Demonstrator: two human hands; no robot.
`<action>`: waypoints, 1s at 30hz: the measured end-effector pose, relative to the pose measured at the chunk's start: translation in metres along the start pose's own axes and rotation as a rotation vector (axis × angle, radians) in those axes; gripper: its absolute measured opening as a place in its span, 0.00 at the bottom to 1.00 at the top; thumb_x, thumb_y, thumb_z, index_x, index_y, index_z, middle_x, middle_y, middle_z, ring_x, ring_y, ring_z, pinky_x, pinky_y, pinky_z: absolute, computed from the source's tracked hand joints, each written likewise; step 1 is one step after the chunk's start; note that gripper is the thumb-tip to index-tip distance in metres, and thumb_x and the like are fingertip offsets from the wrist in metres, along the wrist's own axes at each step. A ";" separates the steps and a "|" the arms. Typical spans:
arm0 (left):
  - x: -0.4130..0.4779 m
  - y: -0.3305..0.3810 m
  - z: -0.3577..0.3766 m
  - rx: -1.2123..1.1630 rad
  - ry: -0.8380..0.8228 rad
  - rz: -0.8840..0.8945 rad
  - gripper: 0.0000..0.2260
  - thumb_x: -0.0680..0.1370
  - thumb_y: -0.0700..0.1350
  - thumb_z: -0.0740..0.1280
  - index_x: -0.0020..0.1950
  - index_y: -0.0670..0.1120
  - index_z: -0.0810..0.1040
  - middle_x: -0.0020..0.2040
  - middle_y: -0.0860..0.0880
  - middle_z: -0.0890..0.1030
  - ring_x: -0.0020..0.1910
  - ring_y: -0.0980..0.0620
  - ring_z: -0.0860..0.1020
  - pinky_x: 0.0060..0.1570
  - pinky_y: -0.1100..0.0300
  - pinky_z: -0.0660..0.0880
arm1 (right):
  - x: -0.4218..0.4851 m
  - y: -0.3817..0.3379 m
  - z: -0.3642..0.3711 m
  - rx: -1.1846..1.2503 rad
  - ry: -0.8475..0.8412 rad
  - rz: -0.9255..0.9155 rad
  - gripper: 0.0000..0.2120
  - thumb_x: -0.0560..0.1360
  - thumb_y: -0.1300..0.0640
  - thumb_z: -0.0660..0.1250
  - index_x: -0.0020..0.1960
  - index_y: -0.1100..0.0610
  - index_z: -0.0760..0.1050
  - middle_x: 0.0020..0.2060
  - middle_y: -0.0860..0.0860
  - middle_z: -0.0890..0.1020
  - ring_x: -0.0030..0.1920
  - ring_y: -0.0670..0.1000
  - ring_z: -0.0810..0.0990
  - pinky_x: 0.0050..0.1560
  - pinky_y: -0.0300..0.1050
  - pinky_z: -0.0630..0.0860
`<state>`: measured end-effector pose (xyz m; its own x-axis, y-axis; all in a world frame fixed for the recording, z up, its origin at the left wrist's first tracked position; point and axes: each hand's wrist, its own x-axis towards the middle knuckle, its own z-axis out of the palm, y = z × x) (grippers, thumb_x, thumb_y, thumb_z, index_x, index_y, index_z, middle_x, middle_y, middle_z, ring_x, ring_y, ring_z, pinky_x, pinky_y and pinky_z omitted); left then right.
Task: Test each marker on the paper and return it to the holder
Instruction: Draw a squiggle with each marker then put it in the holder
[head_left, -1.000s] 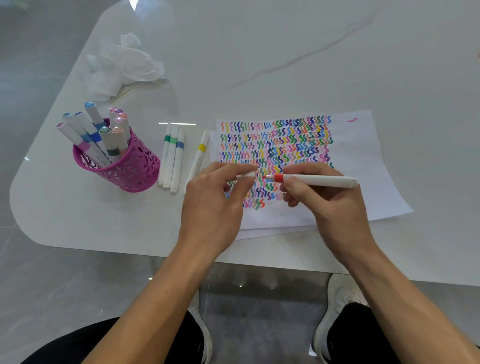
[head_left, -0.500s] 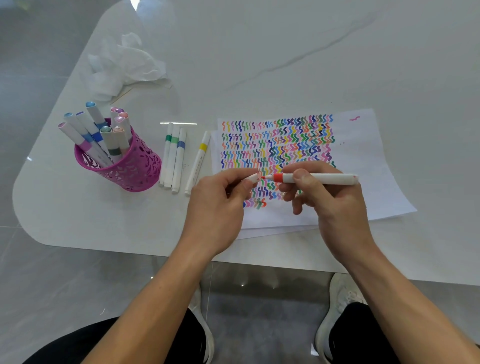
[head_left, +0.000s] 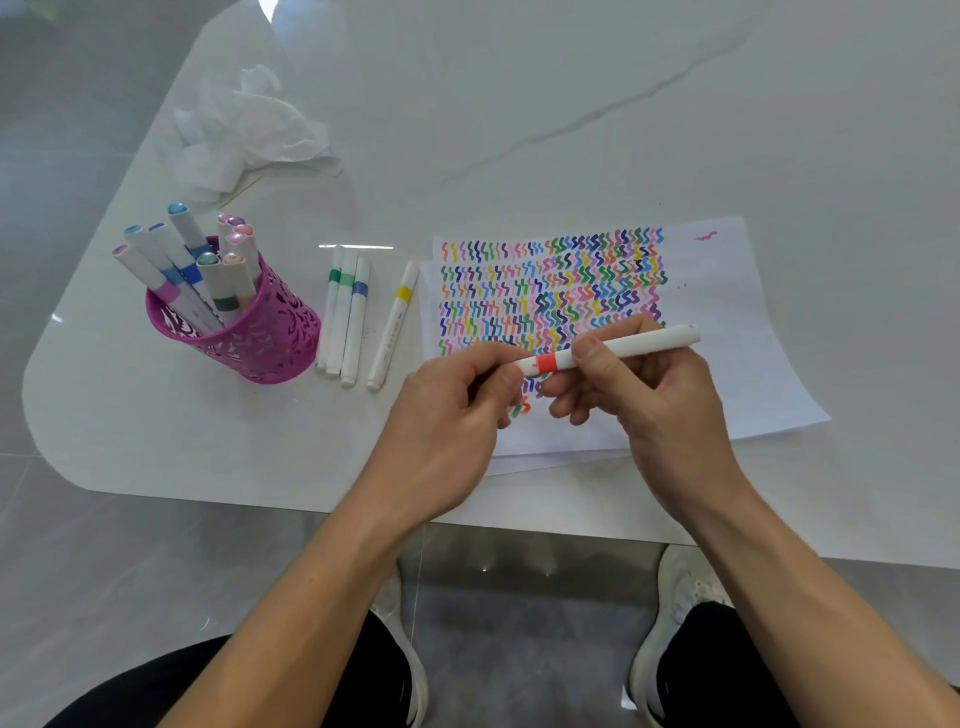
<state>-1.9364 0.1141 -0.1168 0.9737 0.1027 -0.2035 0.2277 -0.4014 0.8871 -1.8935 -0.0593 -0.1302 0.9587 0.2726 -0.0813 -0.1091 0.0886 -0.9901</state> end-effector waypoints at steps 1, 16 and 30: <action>0.000 0.000 -0.001 -0.002 0.007 0.009 0.08 0.83 0.46 0.63 0.57 0.52 0.81 0.39 0.57 0.79 0.38 0.57 0.78 0.39 0.66 0.75 | 0.000 0.000 0.000 0.020 -0.004 0.001 0.05 0.81 0.58 0.68 0.47 0.55 0.80 0.39 0.59 0.88 0.36 0.58 0.87 0.37 0.45 0.82; -0.009 -0.002 0.001 -0.031 0.087 0.050 0.07 0.81 0.43 0.67 0.55 0.50 0.84 0.36 0.58 0.81 0.36 0.58 0.79 0.36 0.70 0.74 | -0.003 0.005 0.002 0.134 -0.069 0.066 0.06 0.81 0.58 0.70 0.48 0.62 0.79 0.40 0.62 0.87 0.38 0.62 0.86 0.39 0.47 0.82; -0.007 0.012 -0.042 -0.206 0.367 0.201 0.02 0.78 0.50 0.71 0.48 0.56 0.84 0.41 0.49 0.83 0.41 0.45 0.80 0.41 0.51 0.80 | 0.012 0.001 -0.012 -0.027 0.068 0.103 0.15 0.81 0.46 0.68 0.58 0.57 0.79 0.37 0.57 0.87 0.35 0.55 0.85 0.37 0.42 0.80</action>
<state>-1.9410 0.1471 -0.0870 0.9223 0.3713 0.1076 -0.0076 -0.2607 0.9654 -1.8786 -0.0671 -0.1336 0.9586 0.2129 -0.1891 -0.2015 0.0377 -0.9788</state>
